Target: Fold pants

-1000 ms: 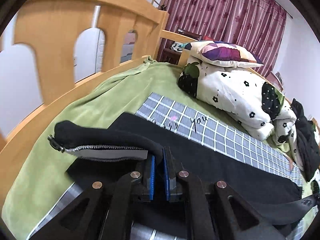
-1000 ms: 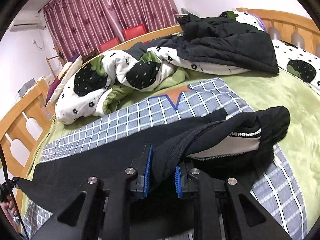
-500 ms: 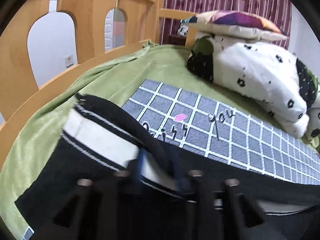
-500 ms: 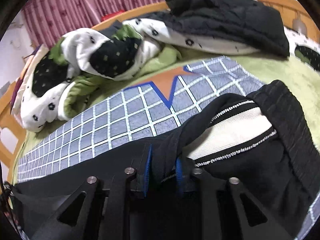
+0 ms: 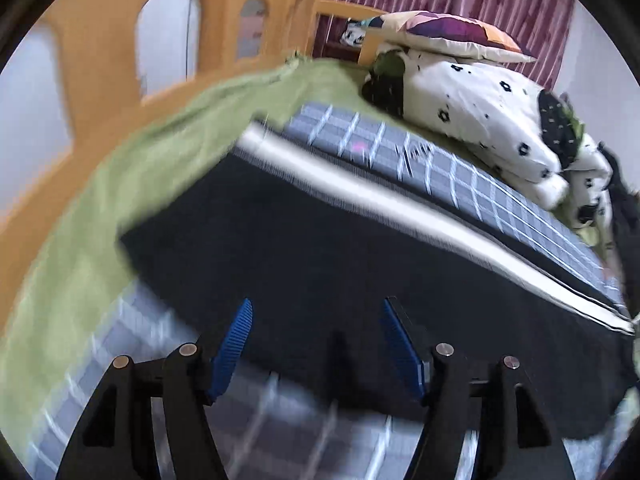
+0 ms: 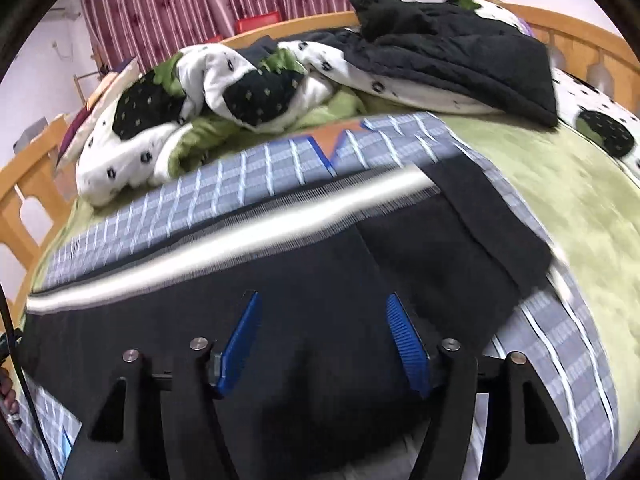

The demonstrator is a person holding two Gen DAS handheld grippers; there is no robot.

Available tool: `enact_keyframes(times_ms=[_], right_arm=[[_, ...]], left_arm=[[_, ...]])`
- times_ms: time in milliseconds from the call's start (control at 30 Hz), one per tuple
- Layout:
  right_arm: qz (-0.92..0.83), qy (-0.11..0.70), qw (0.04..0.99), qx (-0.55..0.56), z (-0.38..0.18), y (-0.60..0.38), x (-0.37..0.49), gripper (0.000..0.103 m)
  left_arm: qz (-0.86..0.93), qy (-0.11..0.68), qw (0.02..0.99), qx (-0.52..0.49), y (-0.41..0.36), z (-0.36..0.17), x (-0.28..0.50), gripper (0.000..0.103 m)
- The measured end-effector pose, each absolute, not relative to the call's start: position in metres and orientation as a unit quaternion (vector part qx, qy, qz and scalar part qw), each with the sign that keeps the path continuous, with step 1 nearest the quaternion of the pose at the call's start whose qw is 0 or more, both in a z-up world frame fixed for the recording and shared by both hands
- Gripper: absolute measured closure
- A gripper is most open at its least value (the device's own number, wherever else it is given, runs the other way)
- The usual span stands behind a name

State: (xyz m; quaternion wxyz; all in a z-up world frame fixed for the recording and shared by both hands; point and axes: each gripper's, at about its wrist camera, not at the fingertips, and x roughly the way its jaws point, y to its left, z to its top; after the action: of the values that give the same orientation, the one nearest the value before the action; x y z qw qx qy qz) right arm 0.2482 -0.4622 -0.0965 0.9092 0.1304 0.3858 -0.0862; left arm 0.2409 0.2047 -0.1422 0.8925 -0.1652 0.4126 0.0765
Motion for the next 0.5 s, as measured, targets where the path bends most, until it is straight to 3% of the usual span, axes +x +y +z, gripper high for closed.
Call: enact_keyframes(times_ms=[167, 500], right_arm=[[-0.09, 0.409, 0.889, 0.185, -0.129, -0.482, 0.185, 0.038], [-0.084, 0.389, 0.868, 0.297, -0.155, -0.513, 0.185, 0.038]], left_arm=[[0.032, 0.427, 0.861, -0.275, 0.216, -0.183, 0.197, 0.035], [0.034, 0.408, 0.857, -0.312, 0.229, -0.195, 0.24, 0.035]])
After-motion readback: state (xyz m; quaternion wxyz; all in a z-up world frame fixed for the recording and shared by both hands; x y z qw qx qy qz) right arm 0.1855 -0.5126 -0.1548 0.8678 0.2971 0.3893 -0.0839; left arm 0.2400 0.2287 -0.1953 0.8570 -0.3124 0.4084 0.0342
